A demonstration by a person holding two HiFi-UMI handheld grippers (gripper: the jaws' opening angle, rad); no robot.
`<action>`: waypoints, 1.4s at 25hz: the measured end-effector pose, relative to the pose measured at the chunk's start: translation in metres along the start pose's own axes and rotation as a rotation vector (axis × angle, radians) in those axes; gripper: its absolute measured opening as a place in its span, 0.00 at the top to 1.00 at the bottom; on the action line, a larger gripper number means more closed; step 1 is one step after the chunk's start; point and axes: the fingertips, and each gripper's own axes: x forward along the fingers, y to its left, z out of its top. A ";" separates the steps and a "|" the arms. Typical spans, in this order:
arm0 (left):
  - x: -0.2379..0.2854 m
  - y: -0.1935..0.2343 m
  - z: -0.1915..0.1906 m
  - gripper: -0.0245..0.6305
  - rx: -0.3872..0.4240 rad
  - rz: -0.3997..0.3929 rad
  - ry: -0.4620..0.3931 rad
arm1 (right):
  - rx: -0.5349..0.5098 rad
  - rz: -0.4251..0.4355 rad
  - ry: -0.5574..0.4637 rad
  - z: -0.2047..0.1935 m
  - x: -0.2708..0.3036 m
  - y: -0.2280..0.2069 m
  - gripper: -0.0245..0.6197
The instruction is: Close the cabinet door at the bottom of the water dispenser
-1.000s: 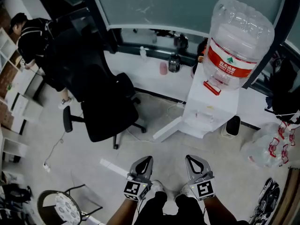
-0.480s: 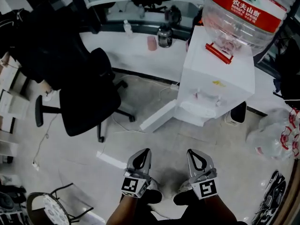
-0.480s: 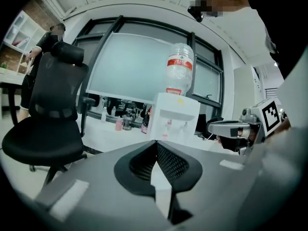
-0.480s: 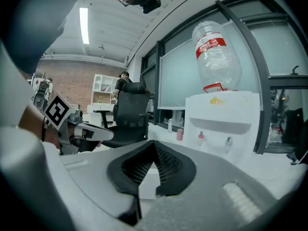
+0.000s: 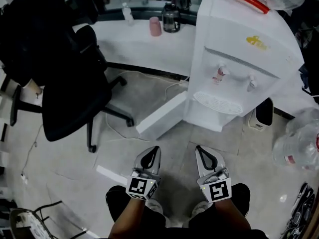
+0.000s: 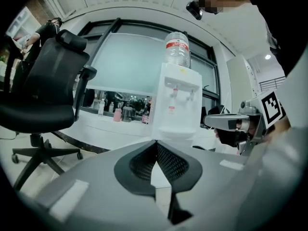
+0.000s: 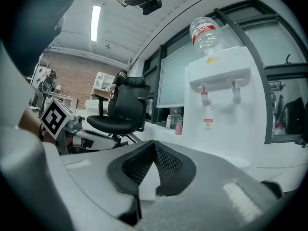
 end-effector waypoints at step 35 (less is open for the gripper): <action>0.056 0.102 -0.089 0.05 0.055 0.061 0.154 | 0.014 0.042 0.120 -0.112 -0.009 0.045 0.96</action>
